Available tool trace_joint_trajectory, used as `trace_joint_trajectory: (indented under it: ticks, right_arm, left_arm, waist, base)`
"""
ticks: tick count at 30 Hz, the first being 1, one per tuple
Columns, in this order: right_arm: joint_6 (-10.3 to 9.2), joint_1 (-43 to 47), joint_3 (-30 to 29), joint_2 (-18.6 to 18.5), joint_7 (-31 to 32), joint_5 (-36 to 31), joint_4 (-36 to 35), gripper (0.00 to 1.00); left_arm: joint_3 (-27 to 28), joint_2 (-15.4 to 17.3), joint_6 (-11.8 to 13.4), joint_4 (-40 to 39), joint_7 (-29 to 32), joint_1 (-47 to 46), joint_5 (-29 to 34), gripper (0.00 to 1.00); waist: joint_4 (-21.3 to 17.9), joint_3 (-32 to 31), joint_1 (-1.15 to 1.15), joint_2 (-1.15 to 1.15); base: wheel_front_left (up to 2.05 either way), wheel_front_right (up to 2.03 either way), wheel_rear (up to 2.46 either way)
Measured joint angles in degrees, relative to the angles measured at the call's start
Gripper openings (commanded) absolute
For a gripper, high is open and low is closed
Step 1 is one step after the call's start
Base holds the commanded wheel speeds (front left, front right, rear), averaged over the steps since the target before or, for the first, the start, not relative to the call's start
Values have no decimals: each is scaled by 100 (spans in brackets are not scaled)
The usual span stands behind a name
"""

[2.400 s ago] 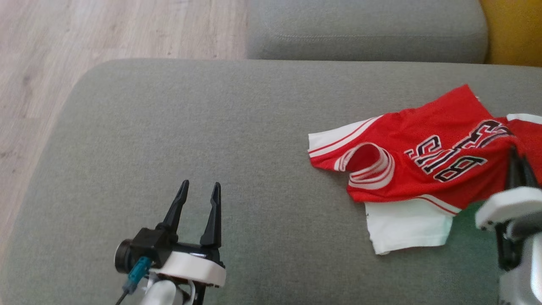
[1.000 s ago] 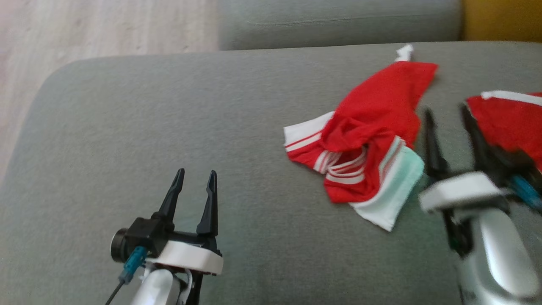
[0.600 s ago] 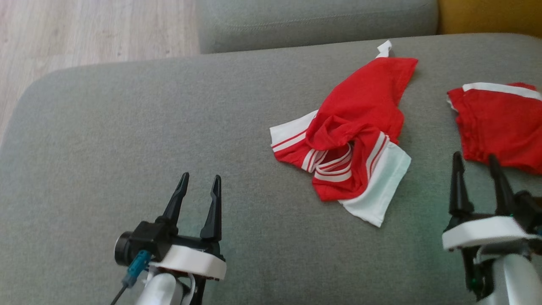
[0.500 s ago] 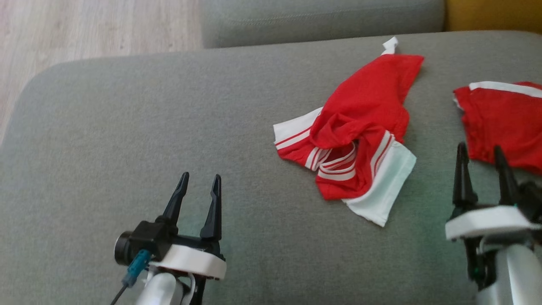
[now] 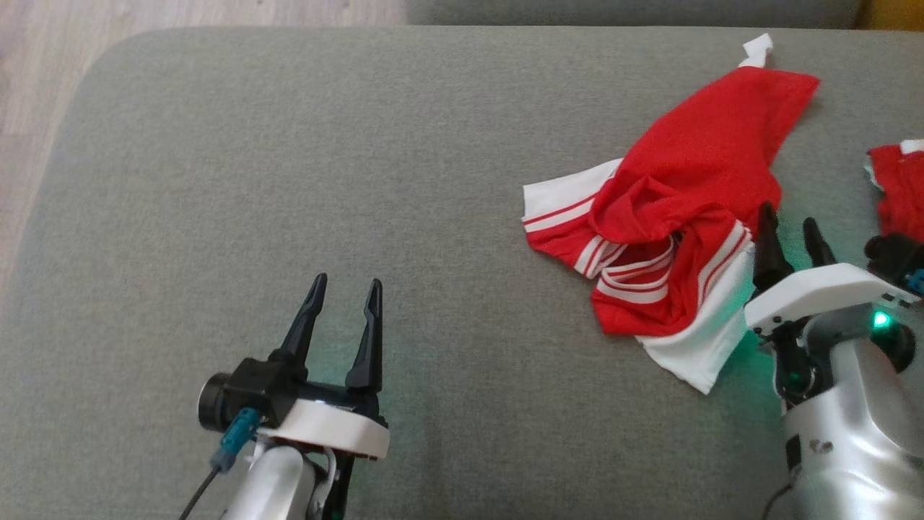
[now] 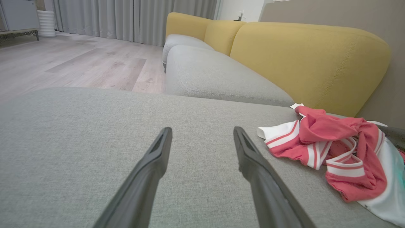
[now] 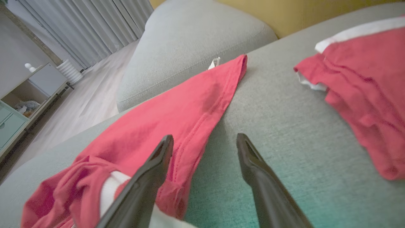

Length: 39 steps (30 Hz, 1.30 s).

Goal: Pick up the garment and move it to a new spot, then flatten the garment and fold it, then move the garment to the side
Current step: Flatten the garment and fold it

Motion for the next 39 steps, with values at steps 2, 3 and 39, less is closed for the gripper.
trace_joint_trajectory:
  ticks: [2, 3, 39]
  right_arm:
    - [0, -158, -1, -1, 7, 130, 348, 100]
    - [0, -232, -1, -1, 5, 175, 509, 100]
    - [0, 246, -598, -676, 216, -2475, -959, 100]
  left_arm:
    - [-22, 0, 0, 10, 0, -7, 0, 100]
    - [-32, 0, 0, 14, 0, -12, 0, 100]
    - [-11, -1, 43, 73, 0, 35, -67, 100]
  waist:
    - [65, 32, 0, 0]
    - [92, 42, 0, 0]
    - [-480, -438, -1, 0]
  base:
    - [0, 0, 0]
    - [0, 0, 0]
    - [0, 0, 0]
